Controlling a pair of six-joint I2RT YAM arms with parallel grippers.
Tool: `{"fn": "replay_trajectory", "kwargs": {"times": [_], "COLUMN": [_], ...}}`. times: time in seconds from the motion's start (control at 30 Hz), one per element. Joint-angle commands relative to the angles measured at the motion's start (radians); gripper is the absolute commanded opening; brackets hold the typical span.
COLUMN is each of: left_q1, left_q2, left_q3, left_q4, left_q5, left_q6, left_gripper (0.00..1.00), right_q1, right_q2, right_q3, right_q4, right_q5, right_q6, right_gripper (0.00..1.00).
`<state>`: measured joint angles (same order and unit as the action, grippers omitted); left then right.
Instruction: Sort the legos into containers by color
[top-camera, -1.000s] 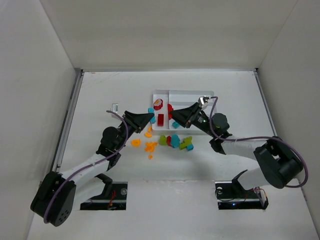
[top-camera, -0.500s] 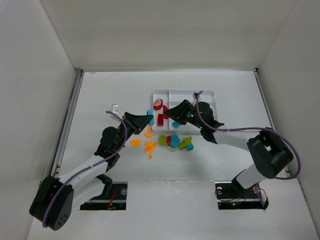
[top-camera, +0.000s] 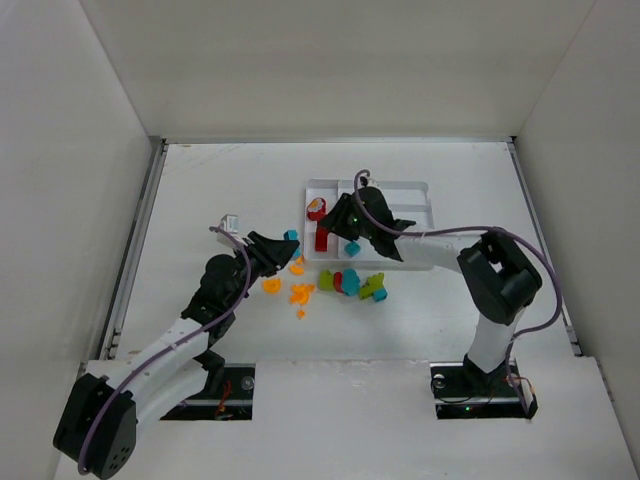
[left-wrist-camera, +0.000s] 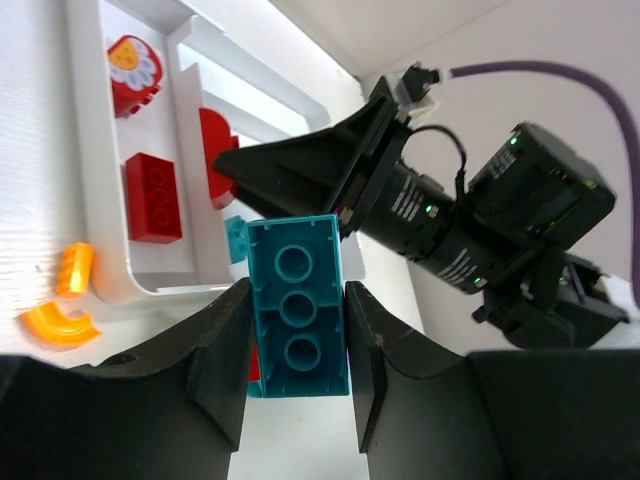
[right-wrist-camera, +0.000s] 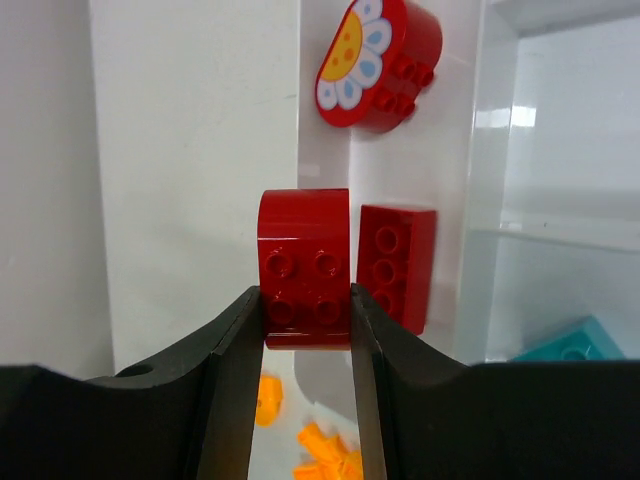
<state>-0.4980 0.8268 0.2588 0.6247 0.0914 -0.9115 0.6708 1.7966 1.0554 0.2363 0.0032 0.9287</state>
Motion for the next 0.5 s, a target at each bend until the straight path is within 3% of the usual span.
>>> {"fn": "replay_trajectory", "kwargs": {"times": [0.0,0.2,0.33,0.47], "left_q1": [-0.007,-0.014,-0.029,-0.087], "left_q2": [-0.023,-0.008,0.015,0.07], "left_q3": [0.045,0.051,0.062,0.097], "left_q4": [-0.028,-0.028,-0.028,-0.028], "left_q5": [-0.025,-0.025,-0.035,-0.061], "left_q6": [0.059,0.059,0.065,0.089], "left_gripper": [0.12,0.12,0.12,0.12], "right_q1": [-0.006,-0.023,-0.032,-0.05], "right_q2": [0.017,0.035,0.008,-0.101], "right_q3": [0.109,0.196,0.181,0.06], "right_q4": [-0.057,-0.112,-0.108,-0.026], "right_q5": [0.053,0.089,0.089,0.093], "right_q6": [-0.06,-0.096,-0.102,-0.116], "right_gripper": [0.42,0.6,0.63,0.6]}}
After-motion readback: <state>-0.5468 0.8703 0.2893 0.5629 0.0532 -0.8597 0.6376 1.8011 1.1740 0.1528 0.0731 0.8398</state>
